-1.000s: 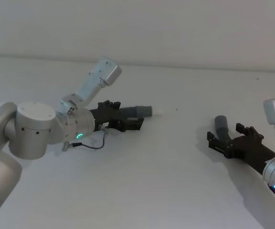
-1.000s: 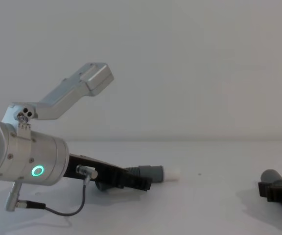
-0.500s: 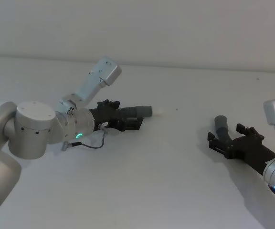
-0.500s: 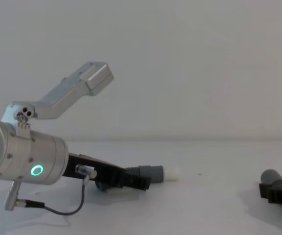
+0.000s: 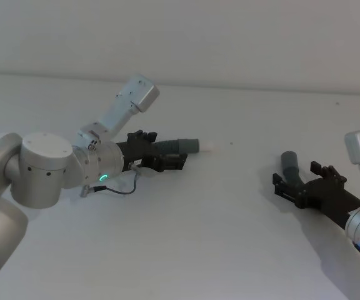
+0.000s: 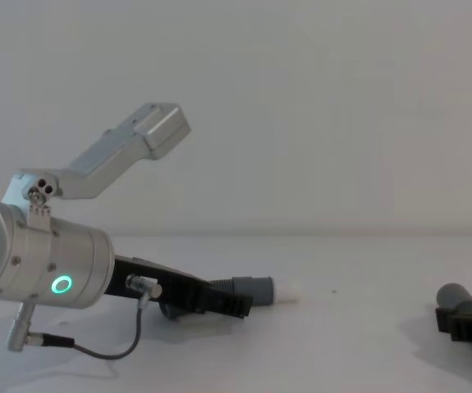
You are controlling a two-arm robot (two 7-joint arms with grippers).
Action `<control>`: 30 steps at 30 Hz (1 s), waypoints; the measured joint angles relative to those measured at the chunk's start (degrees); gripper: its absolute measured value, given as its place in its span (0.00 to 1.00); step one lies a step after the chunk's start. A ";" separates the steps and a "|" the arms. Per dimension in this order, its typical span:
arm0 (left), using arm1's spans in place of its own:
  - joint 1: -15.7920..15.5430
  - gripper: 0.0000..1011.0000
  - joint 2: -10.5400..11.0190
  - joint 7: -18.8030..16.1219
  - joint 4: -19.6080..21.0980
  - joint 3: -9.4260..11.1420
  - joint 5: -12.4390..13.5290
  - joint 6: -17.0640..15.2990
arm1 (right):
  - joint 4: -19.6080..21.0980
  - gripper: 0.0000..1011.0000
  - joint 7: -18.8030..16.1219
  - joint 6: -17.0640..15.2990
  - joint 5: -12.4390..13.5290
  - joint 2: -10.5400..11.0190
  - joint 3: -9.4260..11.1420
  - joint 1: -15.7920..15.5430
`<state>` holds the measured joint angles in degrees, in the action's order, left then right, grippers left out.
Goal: Use both hands to pick up one end of the pipe from the table, align the ends, and insert them.
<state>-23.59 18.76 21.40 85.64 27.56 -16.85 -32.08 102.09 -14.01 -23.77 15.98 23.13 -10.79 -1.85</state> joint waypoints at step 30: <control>0.00 0.99 0.02 0.01 -0.01 0.00 0.00 0.00 | -0.17 0.24 -0.24 0.34 -0.41 0.05 0.00 0.15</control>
<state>-23.59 18.78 21.41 85.64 27.56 -16.85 -32.08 101.91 -14.25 -23.43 15.56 23.18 -10.79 -1.70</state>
